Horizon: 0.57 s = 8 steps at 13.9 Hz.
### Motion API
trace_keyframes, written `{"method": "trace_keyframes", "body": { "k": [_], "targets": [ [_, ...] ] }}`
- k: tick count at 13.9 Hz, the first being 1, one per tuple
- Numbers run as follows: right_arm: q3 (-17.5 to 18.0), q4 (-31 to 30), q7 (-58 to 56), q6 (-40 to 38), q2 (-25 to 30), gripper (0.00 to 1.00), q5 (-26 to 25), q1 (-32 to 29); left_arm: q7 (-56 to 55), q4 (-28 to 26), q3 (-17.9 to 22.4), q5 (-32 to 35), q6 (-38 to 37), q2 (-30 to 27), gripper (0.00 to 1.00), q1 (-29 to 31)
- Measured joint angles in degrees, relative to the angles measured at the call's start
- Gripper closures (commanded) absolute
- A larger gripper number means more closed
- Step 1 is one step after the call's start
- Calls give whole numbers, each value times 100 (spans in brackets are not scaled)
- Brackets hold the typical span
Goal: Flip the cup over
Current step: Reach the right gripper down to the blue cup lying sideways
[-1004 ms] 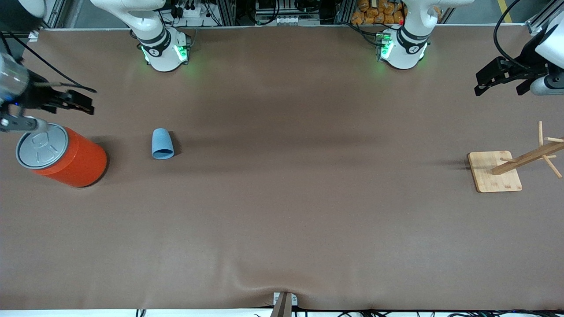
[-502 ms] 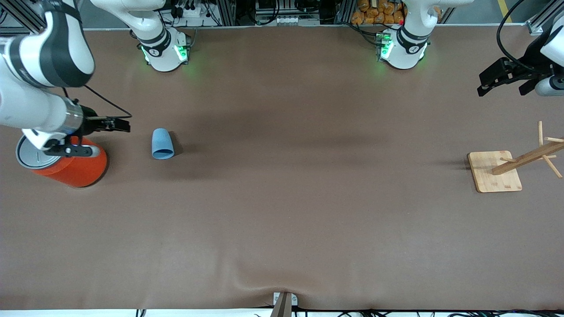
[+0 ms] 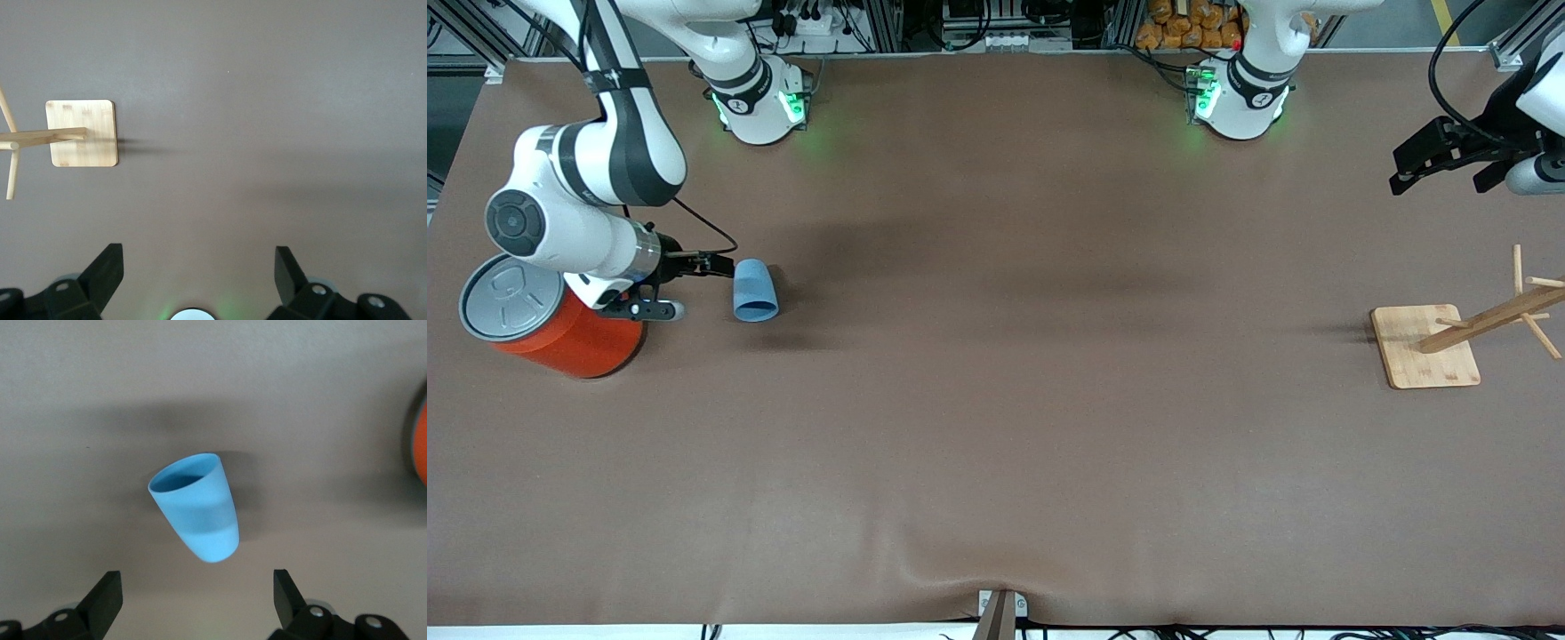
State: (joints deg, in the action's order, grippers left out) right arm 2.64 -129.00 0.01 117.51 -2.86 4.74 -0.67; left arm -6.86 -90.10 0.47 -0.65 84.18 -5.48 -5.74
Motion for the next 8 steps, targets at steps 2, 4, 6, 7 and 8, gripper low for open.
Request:
{"method": "trace_keyframes", "body": {
  "k": [2, 4, 6, 7, 8],
  "targets": [
    [3, -251, -237, 411, -1, 0, 5, 12, 0, -1, 0, 0, 0, 1, 0, 0],
    [8, -564, -348, 847, -24, 0, 9, 73, 0, -3, 0, 0, 0, 2, 0, 0],
    [15, -763, -394, 1169, -148, 0, 9, 187, 0, -8, 0, 0, 0, 6, 0, 0],
    [17, -802, -467, 1312, -247, 0, 9, 217, 0, -9, 0, 0, 0, 9, 0, 0],
    [14, -825, -605, 1456, -370, 0, 10, 217, 0, -9, 0, 0, 0, 12, 0, 0]
  ]
}}
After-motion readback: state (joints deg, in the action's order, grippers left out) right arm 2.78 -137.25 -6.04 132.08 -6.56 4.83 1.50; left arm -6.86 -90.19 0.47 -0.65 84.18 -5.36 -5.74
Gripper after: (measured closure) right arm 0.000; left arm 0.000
